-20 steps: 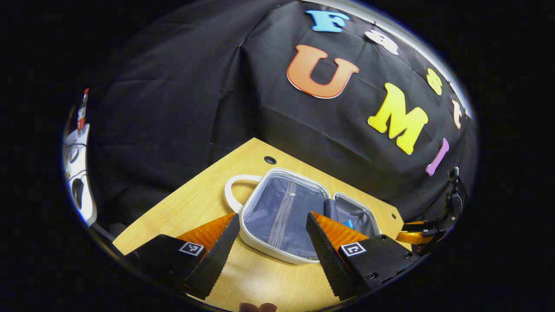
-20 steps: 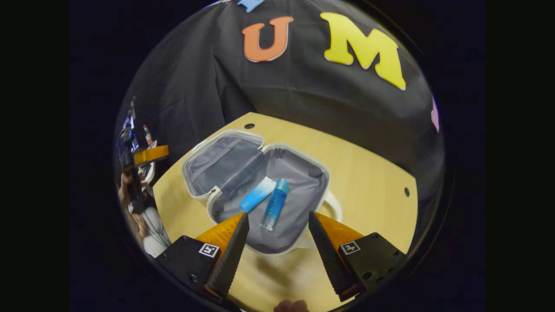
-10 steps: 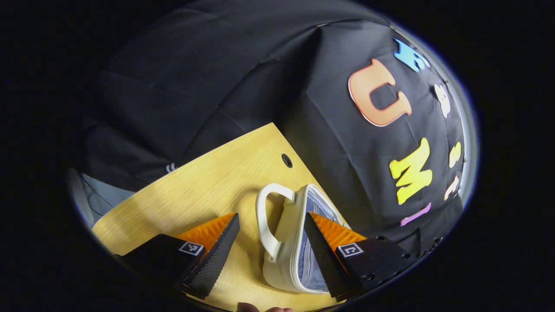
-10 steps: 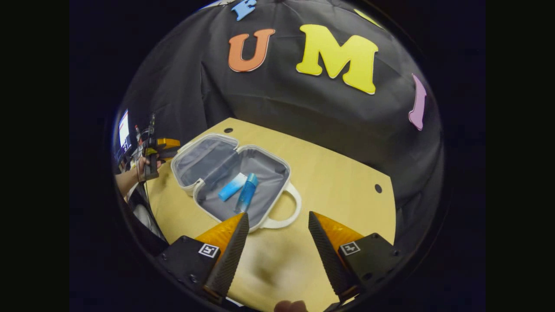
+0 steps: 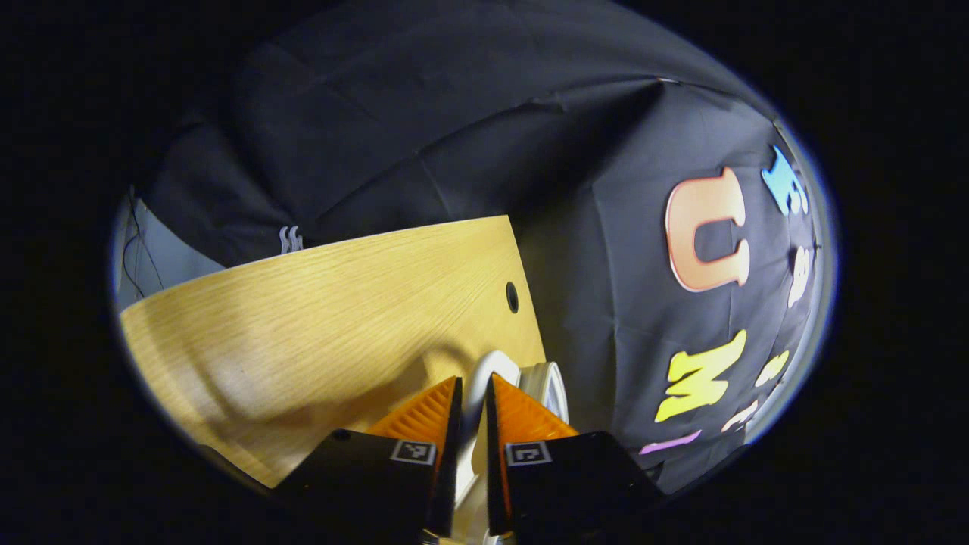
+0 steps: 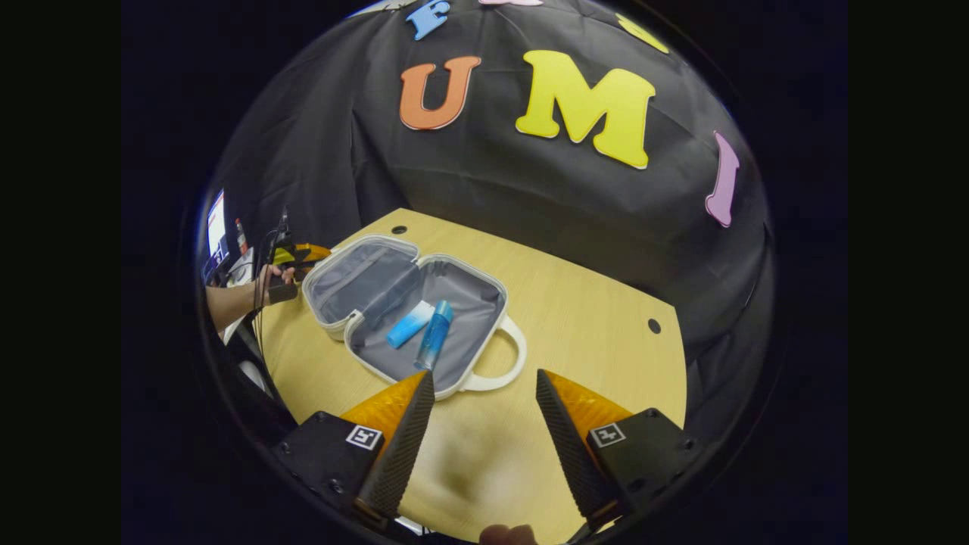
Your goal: First open the suitcase, pack the skin care products into it, and then close the suitcase.
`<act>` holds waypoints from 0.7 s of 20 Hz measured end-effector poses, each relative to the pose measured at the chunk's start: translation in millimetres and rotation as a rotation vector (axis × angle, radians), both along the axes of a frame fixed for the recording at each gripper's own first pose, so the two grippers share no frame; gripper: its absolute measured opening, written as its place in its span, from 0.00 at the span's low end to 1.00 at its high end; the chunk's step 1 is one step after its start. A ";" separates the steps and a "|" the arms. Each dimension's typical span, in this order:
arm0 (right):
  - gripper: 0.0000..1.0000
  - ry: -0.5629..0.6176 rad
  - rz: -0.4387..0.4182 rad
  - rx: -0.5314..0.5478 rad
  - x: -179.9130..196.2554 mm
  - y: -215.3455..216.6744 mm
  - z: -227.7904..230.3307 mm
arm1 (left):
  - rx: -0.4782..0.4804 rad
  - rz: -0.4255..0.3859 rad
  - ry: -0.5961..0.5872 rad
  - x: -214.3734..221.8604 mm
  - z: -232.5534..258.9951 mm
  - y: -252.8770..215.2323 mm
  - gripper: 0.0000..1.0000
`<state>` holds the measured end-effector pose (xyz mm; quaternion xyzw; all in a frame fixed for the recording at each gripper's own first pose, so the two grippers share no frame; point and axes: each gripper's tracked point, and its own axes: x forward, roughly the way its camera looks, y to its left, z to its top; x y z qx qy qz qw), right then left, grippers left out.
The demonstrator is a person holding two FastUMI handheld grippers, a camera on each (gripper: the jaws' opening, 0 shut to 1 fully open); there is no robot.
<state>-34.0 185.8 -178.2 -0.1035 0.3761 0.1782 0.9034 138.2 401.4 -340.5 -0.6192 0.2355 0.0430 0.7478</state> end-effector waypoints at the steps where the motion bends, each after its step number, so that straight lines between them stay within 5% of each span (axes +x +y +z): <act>1: 0.81 0.001 -0.011 0.017 1.1 -0.4 1.5 | 0.003 0.005 0.001 -0.1 6.6 -1.0 0.17; 8: 0.81 -0.081 -0.113 0.115 14.8 -30.4 22.4 | 0.130 -0.068 -0.202 1.1 149.7 -31.5 0.07; 10: 0.81 -0.127 -0.136 0.123 15.0 -45.5 30.0 | 0.254 -0.130 -0.243 0.2 194.5 -62.6 0.15; 11: 0.81 -0.147 -0.140 0.116 14.3 -52.6 33.5 | 0.329 -0.158 -0.248 -0.9 209.5 -81.2 0.06; 14: 0.80 -0.199 -0.138 0.118 5.2 -69.9 43.0 | 0.517 -0.252 -0.314 -9.3 260.1 -164.5 0.06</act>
